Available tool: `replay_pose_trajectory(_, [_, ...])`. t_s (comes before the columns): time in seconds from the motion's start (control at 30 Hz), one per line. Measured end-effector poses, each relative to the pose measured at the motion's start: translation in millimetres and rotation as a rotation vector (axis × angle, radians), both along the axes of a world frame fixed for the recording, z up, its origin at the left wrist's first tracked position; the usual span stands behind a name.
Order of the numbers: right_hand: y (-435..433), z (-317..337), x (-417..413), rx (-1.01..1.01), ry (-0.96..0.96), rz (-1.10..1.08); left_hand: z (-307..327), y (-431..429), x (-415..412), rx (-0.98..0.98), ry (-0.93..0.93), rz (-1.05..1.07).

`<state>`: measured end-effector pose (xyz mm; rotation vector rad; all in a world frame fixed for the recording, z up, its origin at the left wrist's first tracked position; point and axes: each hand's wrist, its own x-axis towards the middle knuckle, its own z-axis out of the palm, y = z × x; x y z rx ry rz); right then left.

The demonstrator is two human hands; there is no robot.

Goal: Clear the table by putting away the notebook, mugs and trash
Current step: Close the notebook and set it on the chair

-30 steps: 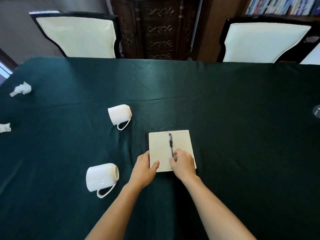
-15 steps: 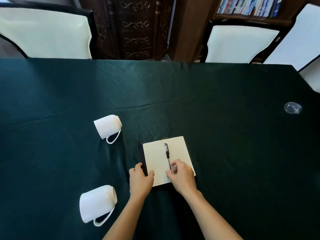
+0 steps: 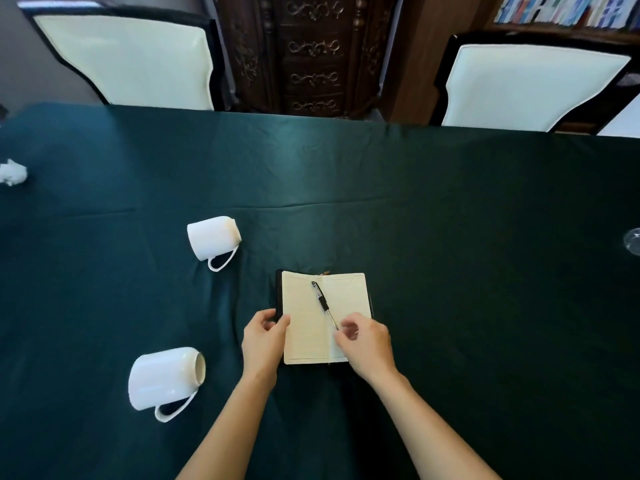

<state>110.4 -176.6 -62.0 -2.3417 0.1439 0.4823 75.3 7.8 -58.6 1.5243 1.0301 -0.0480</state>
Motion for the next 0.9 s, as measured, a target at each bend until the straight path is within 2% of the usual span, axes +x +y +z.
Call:
replay_pose_trajectory(0.13, [1.6,-2.6,-8.2,0.042,-0.030,0.121,18.4,-20.4,-0.8,0.114,-0.079,0.000])
replay_pose_trajectory(0.3, [-9.4,-3.7,-5.8,0.138,-0.014,0.206,45.2,-50.3,4.5,0.278,-0.124,-0.143])
replay_pose_trajectory(0.47, [-17.6,2.8,4.3,0.064,-0.063,0.371,45.5,-84.7,13.0,0.352,-0.167,-0.256])
replay_pose_trajectory(0.57, [-34.7,3.6,12.7,0.042,-0.076,0.151,29.7,-105.3,11.0,0.446,-0.174,-0.410])
replay_pose_trajectory(0.63, [-53.2,3.7,20.3,0.062,-0.028,-0.116,13.7,-114.7,5.2,0.626,-0.067,-0.584])
replay_pose_trajectory(0.7, [-66.3,3.6,24.6,0.133,0.094,-0.241,0.4,-123.1,-3.2,0.767,0.047,-0.703])
replay_pose_trajectory(0.8, [-61.9,7.1,24.4,0.224,0.227,-0.186,-0.3,-128.0,-4.2,0.587,0.105,-0.583])
replay_pose_trajectory(0.9, [-51.3,6.9,19.6,0.230,0.284,-0.198,4.2,-119.1,-3.3,0.379,0.124,-0.447])
